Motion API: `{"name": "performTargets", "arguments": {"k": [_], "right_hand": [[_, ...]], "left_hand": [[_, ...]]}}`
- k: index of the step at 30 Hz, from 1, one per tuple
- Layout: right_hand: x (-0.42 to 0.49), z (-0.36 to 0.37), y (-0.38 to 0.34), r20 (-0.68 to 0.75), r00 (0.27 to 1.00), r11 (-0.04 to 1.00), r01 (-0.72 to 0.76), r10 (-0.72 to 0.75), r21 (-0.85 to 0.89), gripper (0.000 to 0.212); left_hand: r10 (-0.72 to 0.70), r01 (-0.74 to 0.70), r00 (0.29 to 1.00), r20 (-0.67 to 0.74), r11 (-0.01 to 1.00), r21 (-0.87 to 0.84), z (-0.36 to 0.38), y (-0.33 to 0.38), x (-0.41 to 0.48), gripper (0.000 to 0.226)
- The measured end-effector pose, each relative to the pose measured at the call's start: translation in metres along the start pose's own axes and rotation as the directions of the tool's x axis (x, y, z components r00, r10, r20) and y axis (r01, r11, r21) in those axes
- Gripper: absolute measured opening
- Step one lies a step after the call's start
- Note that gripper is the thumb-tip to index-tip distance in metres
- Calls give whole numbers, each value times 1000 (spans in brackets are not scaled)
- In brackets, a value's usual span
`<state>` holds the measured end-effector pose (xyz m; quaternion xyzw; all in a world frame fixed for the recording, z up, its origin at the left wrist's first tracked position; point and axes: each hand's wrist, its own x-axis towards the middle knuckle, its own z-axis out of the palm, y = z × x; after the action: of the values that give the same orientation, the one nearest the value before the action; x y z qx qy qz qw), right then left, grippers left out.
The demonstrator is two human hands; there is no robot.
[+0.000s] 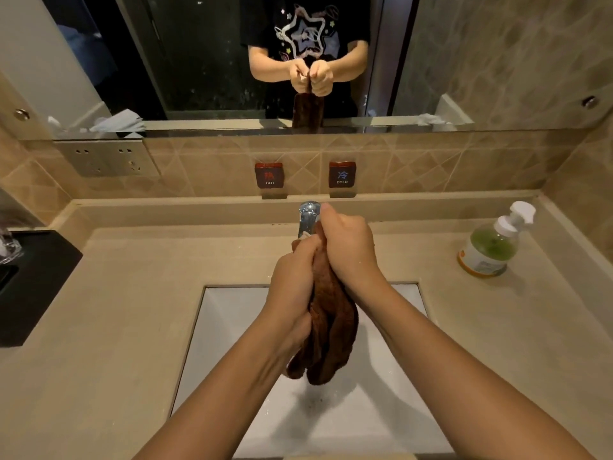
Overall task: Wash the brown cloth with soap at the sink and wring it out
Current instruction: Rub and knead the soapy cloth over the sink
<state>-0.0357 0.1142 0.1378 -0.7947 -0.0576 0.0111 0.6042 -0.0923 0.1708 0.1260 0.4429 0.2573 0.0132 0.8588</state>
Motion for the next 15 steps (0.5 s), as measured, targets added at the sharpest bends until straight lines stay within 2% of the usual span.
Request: {"name": "performTargets", "arguments": {"k": [2, 5, 7, 8, 10, 13, 15], "right_hand": [[-16, 5, 4, 47, 999, 999, 28, -26, -36, 53], [-55, 19, 6, 47, 966, 951, 259, -255, -169, 51], [-41, 21, 4, 5, 945, 925, 320, -326, -205, 52], [-28, 18, 1, -13, 957, 941, 281, -288, -188, 55], [-1, 10, 0, -18, 991, 986, 130, -132, -108, 57], [16, 2, 11, 20, 998, 998, -58, 59, -35, 50], [13, -3, 17, 96, 975, 952, -218, 201, 213, 45]], "left_hand": [[29, -30, 999, -34, 999, -30, -5, 4, 7, 26], [45, -48, 998, -32, 995, -91, -6, 9, 11, 40], [18, -22, 999, -43, 995, -97, -5, 6, 8, 37], [-2, -2, 999, -49, 996, -92, -6, 4, 7, 34], [-44, 47, 998, 36, 995, -83, -4, 1, 0, 24], [-47, 55, 990, 136, 997, -57, -1, 2, -4, 25], [-40, 58, 977, 210, 995, -84, -1, 8, -3, 25]]}}
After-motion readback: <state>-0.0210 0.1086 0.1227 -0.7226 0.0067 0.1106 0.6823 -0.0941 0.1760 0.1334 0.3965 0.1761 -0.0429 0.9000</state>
